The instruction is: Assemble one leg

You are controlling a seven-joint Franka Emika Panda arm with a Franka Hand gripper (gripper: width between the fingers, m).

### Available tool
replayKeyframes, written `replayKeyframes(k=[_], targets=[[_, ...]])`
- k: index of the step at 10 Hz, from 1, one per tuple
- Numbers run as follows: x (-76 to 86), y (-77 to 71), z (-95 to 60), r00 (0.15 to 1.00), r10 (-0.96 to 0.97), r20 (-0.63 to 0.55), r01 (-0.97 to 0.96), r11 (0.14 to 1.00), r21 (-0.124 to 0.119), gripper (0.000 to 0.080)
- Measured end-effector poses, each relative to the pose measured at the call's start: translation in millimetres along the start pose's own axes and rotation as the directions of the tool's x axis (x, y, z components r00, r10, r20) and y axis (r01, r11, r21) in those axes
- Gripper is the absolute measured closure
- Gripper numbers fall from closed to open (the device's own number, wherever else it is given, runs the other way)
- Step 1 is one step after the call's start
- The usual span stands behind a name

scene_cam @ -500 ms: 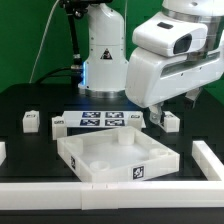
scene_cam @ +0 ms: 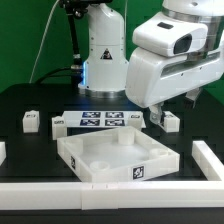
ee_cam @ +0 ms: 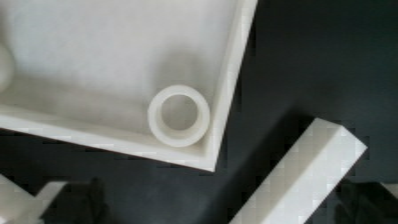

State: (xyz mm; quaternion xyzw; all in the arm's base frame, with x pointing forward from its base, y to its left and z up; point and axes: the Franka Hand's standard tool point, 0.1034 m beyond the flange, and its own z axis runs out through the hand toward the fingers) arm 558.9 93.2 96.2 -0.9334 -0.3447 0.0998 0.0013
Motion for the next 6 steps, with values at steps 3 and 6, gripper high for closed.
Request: replayKeyframes(k=[3,6], targets=[[-6.2,-3.8,2.0,0.999,-0.043,-0.019,0.042,0.999,-0.011,0.015],[-34.2,-11.5,19.5,0.98,-0.18,-0.088,0.175,0.983,-0.059,0.015]])
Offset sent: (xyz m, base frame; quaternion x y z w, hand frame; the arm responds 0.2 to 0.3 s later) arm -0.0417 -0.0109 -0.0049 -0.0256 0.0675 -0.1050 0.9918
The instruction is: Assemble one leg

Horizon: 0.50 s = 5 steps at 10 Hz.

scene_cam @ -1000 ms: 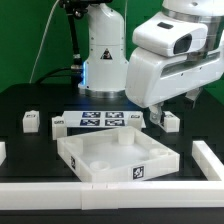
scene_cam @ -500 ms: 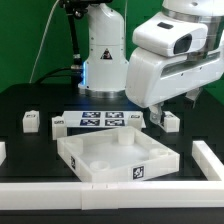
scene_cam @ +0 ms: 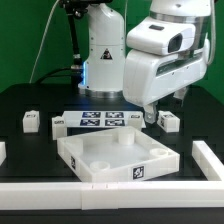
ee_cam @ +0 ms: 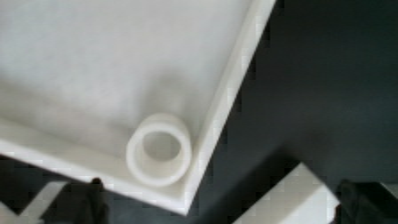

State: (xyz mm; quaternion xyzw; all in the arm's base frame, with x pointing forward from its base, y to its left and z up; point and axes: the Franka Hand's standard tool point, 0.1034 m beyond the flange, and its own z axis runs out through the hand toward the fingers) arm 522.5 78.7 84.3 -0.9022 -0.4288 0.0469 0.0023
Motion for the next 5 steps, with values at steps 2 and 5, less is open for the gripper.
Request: replayKeyframes(k=[2,5], targets=[[-16.4,5.8,8.0,0.988,-0.152,-0.034,0.151,0.988,-0.029,0.015],[-20.5,9.7,10.8,0.976,-0.216,-0.044,0.214,0.976,-0.044,0.015]])
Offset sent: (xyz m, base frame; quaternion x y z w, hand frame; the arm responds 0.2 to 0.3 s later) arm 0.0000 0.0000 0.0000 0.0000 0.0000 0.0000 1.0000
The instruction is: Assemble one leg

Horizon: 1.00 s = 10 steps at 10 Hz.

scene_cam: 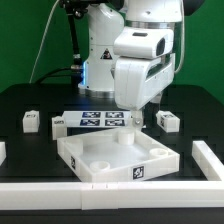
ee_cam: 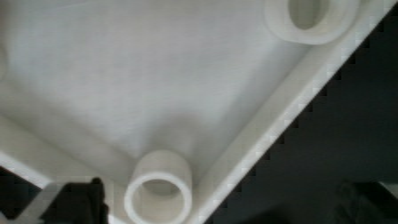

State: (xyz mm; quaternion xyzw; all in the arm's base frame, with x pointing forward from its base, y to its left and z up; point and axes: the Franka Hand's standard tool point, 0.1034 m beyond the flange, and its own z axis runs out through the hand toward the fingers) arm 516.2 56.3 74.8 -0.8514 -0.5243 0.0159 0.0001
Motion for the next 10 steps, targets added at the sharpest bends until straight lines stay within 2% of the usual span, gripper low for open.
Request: replayKeyframes(k=[2,3,4,6,9,10], targets=[[-0.3,-0.1,0.7,1.0,0.0,0.001,0.0,1.0,0.001,0.015],[-1.9,1.2,1.8,0.999,-0.047,-0.006,0.047,0.999,-0.009,0.015],[-12.0,0.7,8.3,0.984,-0.176,-0.028,0.175,0.984,-0.046,0.015],[-29.2,-9.2,18.2,0.94,-0.341,-0.003,0.34,0.939,-0.045,0.015],[-39.8,-7.4,23.7,0.837,-0.543,0.067,0.546,0.837,-0.039,0.015],[-39.7,-7.4,23.7,0.846,-0.53,0.066,0.533,0.845,-0.04,0.015]])
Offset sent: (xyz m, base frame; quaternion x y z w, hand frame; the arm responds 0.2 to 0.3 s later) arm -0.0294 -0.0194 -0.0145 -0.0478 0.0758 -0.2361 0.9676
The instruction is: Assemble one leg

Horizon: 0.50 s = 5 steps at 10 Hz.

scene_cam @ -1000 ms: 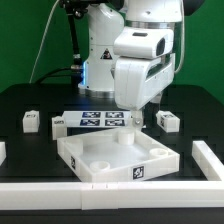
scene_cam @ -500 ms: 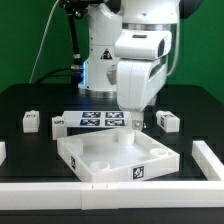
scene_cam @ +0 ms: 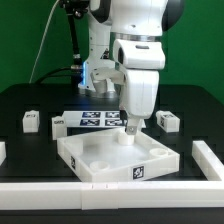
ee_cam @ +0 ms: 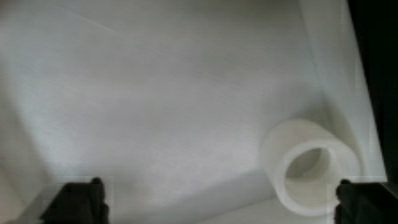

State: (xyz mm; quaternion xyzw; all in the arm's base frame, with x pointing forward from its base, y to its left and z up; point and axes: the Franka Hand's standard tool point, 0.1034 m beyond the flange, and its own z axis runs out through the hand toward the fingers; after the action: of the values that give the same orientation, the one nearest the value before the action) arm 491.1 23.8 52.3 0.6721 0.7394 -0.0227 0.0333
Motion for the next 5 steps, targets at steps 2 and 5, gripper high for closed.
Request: replayKeyframes(k=[2,5], targets=[[-0.1,-0.2,0.4,1.0,0.0,0.0,0.0,1.0,0.001,0.015],[-7.0,-5.0,6.4,0.995,-0.096,-0.003,0.096,0.995,0.013,0.015]])
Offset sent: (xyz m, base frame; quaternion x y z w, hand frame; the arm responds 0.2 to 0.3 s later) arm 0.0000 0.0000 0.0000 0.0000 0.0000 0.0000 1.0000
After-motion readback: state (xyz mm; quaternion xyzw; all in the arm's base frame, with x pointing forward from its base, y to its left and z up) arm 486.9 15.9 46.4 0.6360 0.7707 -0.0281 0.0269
